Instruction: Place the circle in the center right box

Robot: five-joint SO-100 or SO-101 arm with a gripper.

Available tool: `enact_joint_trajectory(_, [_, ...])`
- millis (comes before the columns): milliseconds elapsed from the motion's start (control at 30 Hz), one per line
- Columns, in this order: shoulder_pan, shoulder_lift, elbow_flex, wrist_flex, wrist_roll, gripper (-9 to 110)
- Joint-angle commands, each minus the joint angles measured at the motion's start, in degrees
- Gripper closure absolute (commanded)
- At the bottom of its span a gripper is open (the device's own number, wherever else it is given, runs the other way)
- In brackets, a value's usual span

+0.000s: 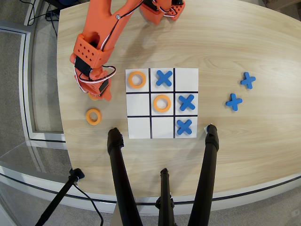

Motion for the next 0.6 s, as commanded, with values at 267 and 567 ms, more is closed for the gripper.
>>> enact_joint_trajectory(267, [-0.9, -0.5, -4.2, -0.1, 0.8, 77])
enact_joint_trajectory(567, [-0.4, -4.9, -6.8, -1.3, 0.8, 77])
